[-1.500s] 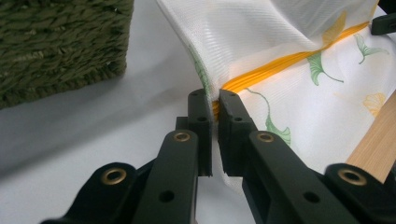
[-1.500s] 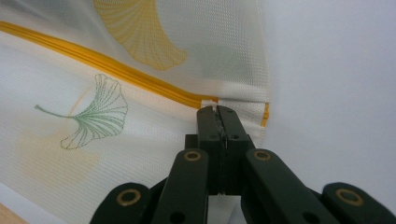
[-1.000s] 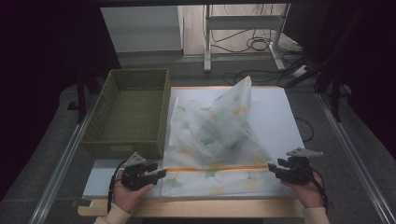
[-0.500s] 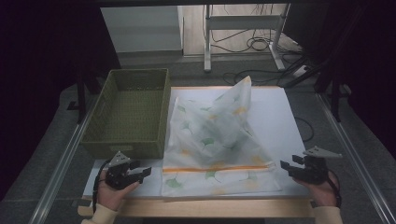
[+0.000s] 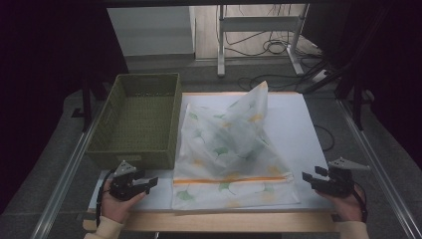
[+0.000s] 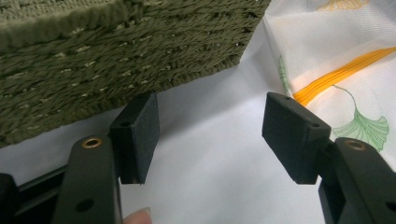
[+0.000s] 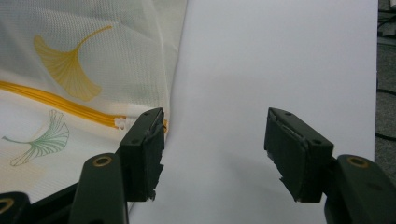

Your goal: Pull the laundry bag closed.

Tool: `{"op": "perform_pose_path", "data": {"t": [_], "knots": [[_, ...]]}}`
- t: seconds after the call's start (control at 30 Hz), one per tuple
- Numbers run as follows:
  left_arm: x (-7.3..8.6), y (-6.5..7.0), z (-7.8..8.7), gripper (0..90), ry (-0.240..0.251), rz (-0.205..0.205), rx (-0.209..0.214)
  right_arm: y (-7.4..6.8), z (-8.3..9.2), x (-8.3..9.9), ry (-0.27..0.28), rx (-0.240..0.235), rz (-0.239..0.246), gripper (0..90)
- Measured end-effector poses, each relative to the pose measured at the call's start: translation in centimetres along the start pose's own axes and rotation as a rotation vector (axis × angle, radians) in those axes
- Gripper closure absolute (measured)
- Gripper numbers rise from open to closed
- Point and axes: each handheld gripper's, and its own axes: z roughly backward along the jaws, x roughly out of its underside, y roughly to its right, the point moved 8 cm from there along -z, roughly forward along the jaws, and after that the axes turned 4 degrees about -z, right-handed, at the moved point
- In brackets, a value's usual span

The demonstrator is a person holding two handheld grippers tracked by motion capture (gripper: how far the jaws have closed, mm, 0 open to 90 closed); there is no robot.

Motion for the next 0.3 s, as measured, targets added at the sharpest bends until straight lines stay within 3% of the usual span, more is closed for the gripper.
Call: {"op": "perform_pose_path", "data": {"t": [0.3], "knots": [[-0.22,-0.29,0.11,36.9,0.009,0.014,-0.003,0.04,0.03,-0.12,0.002,0.004,-0.009,35.6]]}}
